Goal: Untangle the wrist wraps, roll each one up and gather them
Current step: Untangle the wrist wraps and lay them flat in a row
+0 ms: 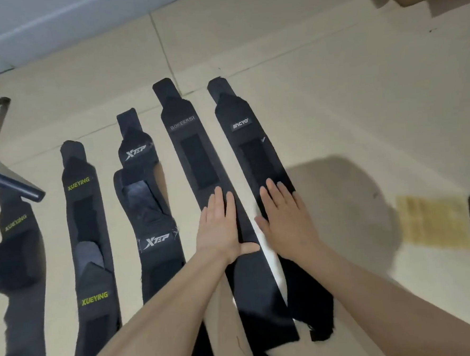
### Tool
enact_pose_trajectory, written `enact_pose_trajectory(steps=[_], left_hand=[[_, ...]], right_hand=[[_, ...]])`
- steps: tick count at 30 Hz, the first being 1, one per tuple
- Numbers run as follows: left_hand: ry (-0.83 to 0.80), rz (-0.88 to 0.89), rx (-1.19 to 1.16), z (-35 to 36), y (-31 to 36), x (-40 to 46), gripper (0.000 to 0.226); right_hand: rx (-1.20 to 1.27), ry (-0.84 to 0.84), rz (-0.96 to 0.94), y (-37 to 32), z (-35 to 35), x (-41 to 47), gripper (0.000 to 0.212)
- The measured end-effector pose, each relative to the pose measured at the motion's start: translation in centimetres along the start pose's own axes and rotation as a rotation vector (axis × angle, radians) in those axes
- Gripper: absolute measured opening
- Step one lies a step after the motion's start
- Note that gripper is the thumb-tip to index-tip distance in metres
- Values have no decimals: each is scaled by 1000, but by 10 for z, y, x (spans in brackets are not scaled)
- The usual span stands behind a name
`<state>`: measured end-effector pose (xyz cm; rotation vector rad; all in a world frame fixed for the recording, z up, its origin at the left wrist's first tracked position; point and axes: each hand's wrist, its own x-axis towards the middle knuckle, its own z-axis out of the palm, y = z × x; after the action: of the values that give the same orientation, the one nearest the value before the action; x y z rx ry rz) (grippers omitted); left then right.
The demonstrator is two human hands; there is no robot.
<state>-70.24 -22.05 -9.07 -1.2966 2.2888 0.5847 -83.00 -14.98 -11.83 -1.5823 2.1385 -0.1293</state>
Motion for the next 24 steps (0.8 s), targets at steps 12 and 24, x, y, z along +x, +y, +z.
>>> enact_pose_trajectory(steps=[12,24], left_hand=[[-24,73,49,0,-11,4,129],[243,111,156,8,7,-22,81]], right_hand=[[67,-79,-69,-8,-20,59,60],[411,165,438,21,3,-85,47]])
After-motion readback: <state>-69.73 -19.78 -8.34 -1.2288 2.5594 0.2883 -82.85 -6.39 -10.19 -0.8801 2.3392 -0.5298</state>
